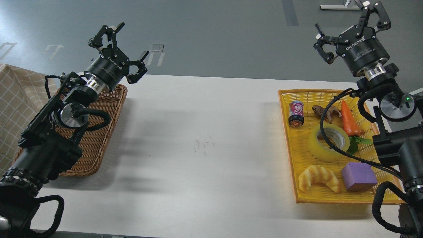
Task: Place and transfer tape with both arms
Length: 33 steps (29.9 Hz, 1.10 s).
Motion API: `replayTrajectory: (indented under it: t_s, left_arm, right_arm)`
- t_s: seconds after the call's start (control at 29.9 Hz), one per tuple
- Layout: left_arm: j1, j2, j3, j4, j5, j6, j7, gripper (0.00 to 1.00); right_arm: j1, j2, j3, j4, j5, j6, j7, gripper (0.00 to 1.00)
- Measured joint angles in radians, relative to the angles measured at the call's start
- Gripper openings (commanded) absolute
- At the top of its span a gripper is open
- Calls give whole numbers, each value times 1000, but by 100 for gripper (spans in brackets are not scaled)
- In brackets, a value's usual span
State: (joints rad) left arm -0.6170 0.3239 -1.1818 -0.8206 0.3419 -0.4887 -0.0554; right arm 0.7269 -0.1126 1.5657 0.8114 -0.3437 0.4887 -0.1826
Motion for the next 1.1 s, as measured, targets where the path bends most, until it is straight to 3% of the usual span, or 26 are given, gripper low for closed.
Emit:
replayTrajectory:
  t_s: [1.1]
  left_arm:
    - [1, 5, 10, -12, -3, 0, -3, 99]
  right_arm:
    - [-13, 11, 2, 35, 0, 0, 2, 100]
